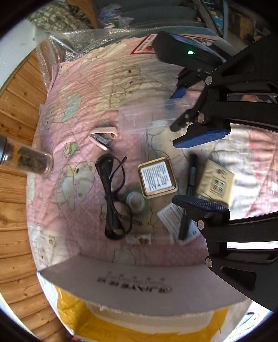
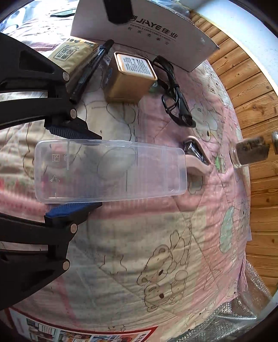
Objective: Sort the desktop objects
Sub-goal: 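Grasp the clear plastic box with the right tool while the left tool reaches for the gold tin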
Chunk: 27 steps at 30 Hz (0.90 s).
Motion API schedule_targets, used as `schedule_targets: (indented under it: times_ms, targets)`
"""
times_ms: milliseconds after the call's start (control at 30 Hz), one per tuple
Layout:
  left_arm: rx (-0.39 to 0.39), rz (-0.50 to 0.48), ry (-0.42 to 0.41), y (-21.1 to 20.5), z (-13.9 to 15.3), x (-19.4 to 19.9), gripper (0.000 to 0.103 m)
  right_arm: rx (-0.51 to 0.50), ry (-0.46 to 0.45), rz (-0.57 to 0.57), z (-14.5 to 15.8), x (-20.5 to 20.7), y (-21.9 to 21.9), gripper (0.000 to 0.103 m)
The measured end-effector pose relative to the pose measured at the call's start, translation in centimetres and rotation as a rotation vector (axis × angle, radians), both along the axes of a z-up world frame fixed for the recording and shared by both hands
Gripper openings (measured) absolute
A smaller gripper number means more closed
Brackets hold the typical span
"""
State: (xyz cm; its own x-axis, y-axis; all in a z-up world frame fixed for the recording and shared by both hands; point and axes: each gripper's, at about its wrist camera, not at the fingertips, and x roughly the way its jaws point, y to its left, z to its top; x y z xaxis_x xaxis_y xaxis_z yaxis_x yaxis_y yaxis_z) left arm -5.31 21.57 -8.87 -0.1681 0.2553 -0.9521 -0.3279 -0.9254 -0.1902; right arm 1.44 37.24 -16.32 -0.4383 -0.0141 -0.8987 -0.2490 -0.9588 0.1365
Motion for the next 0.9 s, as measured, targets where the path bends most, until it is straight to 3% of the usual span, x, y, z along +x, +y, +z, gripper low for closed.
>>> schedule_targets:
  times_ms: [100,267,367,500,667,733,833,900]
  targets:
    - [-0.009,0.019,-0.027,0.7,-1.0,-0.7,0.049,0.031,0.008,0.034,-0.1,0.6,-0.4,0.054]
    - [-0.046,0.015,-0.043,1.7,-2.6,-2.0,0.049,0.061,-0.003,0.086,-0.3,0.0,-2.0,0.076]
    - [-0.072,0.015,-0.011,2.1,-3.1,-2.6,0.052,0.096,-0.005,0.107,-0.4,-0.8,-3.0,0.083]
    - [-0.118,0.011,0.037,2.7,-3.3,-3.5,0.055,0.144,0.015,0.132,-0.6,-1.7,-3.3,0.080]
    - [-0.075,0.049,-0.020,1.2,-3.2,-3.7,0.055,0.143,0.029,0.111,-0.2,-2.3,-2.3,0.060]
    - [-0.065,0.041,-0.024,1.3,-3.2,-3.5,0.055,0.121,0.028,0.108,0.0,-2.1,-2.1,0.060]
    - [-0.119,0.029,0.012,1.8,-3.4,-3.1,0.055,0.133,0.030,0.108,0.2,-2.1,-2.4,0.061]
    - [-0.131,0.075,0.018,1.1,-2.9,-3.2,0.055,0.148,0.037,0.121,0.0,-2.3,-2.6,0.064]
